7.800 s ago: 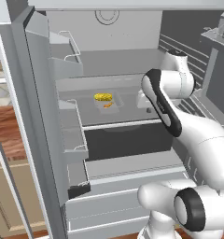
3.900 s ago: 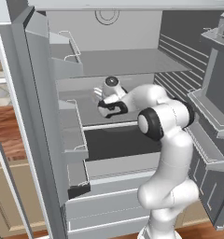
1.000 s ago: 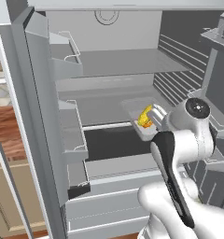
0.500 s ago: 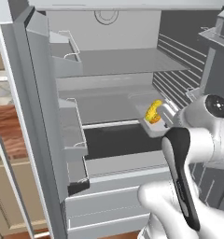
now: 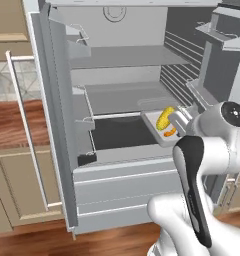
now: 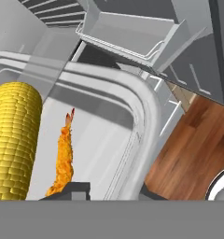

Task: Place the tupperware containing the shrimp and corn meal in the microwave. Close the microwave door and press the start button to reheat the meal.

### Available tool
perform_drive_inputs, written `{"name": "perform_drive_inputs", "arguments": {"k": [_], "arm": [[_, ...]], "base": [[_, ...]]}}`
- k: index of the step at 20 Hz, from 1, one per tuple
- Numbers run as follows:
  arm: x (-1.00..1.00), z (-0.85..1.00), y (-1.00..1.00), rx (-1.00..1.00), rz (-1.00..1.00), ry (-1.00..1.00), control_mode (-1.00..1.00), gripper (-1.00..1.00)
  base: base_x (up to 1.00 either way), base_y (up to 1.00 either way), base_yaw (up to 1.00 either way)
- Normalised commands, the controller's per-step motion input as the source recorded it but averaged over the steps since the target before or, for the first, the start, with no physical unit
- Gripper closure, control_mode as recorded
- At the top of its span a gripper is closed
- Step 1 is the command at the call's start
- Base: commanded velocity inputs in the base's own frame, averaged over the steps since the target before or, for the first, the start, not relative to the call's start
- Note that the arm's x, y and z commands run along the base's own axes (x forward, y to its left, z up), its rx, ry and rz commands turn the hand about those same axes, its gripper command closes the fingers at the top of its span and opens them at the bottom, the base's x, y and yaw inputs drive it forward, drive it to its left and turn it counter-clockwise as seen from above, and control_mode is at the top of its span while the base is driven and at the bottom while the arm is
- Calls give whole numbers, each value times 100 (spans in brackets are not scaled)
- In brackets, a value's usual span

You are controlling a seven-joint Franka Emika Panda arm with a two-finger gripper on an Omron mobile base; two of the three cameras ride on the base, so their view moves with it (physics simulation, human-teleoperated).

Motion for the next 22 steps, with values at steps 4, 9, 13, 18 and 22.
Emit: {"name": "perform_drive_inputs", "arguments": {"k": [4,9,13,18,22], "arm": [[0,0,0,0,0,0,100,100],[0,0,0,0,0,0,100,100],[0,0,0,0,0,0,100,100],[0,0,0,0,0,0,100,100],[0,0,0,0,0,0,100,100]], "base": [[-94,41,-24],[-26,73,-43],[35,91,-41],[7,68,-45],[-35,18,-63]]}}
